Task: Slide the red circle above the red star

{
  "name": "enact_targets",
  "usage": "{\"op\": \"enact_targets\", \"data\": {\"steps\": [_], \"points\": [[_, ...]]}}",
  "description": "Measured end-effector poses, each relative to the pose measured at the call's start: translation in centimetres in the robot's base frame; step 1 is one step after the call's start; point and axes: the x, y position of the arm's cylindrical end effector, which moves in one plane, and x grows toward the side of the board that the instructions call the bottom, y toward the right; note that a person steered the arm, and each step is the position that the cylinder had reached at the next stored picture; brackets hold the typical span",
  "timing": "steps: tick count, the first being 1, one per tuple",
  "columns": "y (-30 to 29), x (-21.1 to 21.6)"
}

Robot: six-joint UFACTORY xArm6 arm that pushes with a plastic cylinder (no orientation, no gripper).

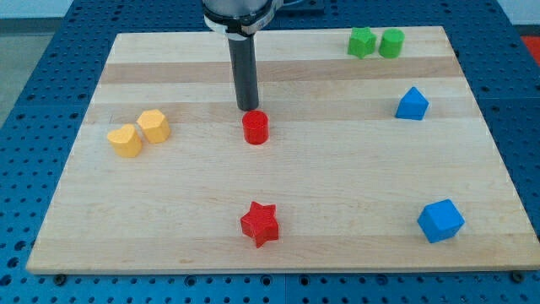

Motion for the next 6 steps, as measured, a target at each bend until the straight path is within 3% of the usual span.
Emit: {"op": "enact_targets", "data": {"steps": [6], "points": [[1.0, 9.2]]}}
